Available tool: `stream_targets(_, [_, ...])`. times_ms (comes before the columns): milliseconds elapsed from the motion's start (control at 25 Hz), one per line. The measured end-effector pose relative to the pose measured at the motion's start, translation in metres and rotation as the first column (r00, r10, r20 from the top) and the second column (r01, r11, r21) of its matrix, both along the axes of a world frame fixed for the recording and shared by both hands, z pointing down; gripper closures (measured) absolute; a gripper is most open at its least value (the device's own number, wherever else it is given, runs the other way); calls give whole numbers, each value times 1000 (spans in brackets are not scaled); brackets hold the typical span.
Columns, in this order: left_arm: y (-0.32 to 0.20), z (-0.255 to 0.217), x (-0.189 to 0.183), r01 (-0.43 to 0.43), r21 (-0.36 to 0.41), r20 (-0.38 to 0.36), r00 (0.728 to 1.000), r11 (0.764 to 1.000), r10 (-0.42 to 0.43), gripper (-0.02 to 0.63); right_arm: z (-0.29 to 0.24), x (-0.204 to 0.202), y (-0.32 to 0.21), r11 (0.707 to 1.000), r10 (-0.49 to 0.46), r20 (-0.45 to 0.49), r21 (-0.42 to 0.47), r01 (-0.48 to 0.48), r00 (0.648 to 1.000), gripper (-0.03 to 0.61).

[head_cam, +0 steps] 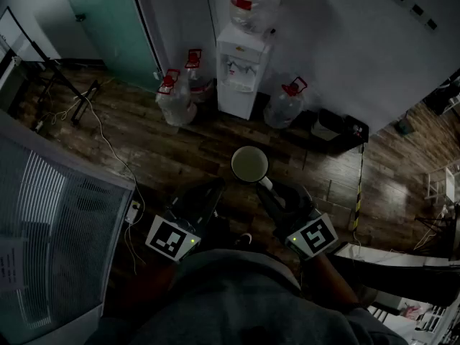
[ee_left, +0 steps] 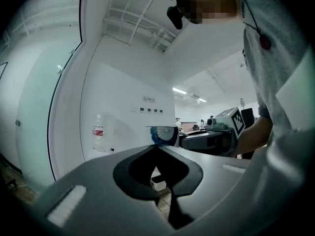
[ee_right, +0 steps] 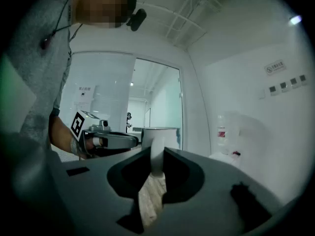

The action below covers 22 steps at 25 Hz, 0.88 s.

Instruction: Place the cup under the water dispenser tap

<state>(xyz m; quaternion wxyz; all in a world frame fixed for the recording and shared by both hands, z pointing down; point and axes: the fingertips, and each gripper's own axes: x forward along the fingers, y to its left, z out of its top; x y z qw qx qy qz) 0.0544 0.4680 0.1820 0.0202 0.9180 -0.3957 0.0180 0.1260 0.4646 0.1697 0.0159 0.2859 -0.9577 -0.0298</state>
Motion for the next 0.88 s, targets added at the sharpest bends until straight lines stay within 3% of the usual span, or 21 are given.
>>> stream_targets(120, [3,1,2,-2,17,0,1000,1000,2,606,2,3,5,1000,3,-13,-21,-3,1000,514])
stream_targets(280, [10,3,8,-1,-17,-12,1000,1000,0,606,2,7,12,1000,-2,-4,-20,2,1000,514])
stream_targets(520, [11,1,9,-3,14,6,1000,1000,3,606,1,13,14,999,7,5,-50,-7,1000,514])
stream_targets(880, [-22,4,6,-9,-1,1,1000,1000,9,606,1,16,-17,997,18,17,-71,-17,1000,514])
